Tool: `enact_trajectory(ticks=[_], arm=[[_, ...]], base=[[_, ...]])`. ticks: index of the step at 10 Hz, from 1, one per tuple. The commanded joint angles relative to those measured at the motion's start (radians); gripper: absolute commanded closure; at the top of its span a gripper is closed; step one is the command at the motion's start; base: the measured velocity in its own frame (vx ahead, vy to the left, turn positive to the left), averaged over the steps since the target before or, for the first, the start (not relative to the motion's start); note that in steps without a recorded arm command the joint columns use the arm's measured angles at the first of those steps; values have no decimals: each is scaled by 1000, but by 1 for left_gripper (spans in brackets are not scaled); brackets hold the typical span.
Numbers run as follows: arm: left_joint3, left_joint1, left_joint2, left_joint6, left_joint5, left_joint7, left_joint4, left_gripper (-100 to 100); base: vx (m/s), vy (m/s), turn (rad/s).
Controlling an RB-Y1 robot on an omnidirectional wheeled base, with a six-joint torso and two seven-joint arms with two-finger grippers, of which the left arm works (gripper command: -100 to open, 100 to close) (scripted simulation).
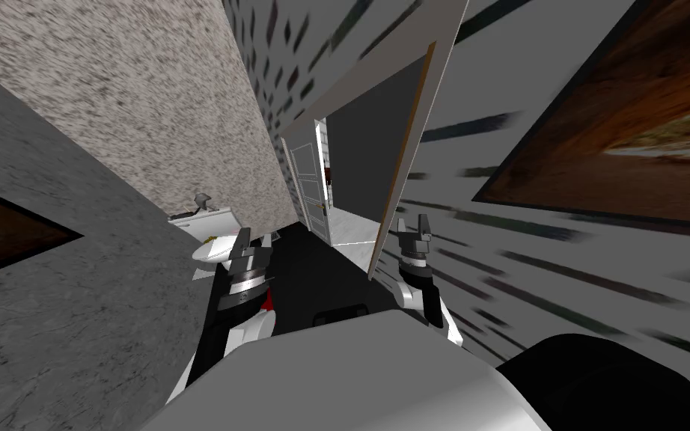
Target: Push the door open
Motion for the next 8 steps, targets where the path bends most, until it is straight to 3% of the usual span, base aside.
enact_trajectory(ticks=[1, 4, 8], arm=[[-9, -22, 12, 1, -6, 9, 36, -100], [-21, -49, 24, 1, -13, 21, 81, -100], [-45, -105, 43, 3, -27, 44, 173, -100]], base=[[89, 53, -28], [139, 74, -28], [145, 83, -31]])
